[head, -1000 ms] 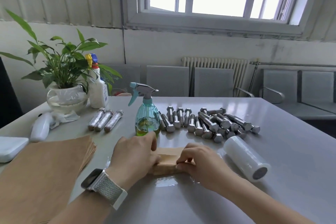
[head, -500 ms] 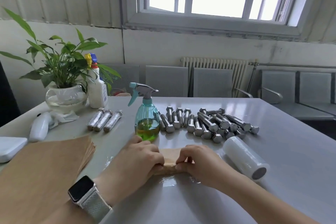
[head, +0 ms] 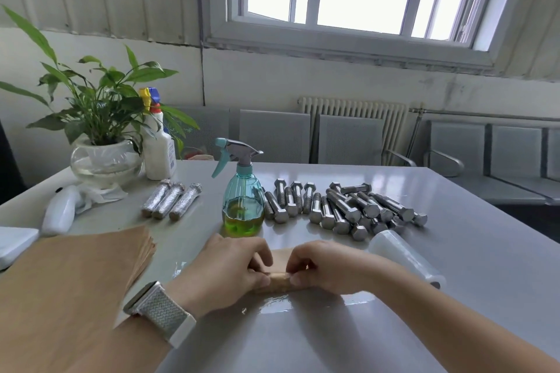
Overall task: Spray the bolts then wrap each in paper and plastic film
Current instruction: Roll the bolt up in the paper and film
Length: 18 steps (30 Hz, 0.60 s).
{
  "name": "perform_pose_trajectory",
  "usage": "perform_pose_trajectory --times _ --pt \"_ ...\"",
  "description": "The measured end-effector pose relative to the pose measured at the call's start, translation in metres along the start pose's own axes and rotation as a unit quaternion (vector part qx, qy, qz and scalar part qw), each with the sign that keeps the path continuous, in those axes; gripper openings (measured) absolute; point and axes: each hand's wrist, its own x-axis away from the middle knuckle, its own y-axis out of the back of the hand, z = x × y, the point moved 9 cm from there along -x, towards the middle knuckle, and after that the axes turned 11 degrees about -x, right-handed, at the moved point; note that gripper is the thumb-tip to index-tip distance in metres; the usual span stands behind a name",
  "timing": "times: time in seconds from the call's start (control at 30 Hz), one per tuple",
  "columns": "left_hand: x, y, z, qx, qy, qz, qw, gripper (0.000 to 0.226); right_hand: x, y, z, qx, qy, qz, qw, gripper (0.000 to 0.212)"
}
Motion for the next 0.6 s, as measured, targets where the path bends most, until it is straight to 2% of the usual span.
perform_pose_trajectory --times 0.13,0.3,0.37,0.43,0.5,0.6 --pt "0.002 0.002 -0.003 -0.026 -0.005 -0.025 0.999 0.011 -0.008 -0.001 0.006 0.052 -0.019 0.105 0.993 0.034" --pt "0.0 0.001 -0.001 -0.016 -0.004 -0.011 1.0 0.013 -0.018 -0.004 0.009 0.065 -0.079 0.222 0.97 0.039" --pt "0.0 0.0 0.001 -0.005 -0.001 -0.008 1.0 0.013 -0.029 0.008 0.014 0.069 -0.066 0.179 0.979 0.036" --pt "0.0 0.0 0.002 0.003 0.0 -0.01 1.0 0.013 -0.043 0.027 0.019 0.057 -0.033 0.064 0.996 0.031" --pt "0.001 0.0 0.002 0.005 -0.001 -0.01 1.0 0.013 -0.051 0.035 0.018 0.109 -0.012 -0.014 0.994 0.027" --pt "0.0 0.001 0.001 0.009 0.001 0.001 1.0 0.012 -0.061 0.023 0.008 0.163 -0.028 -0.024 0.986 0.027"
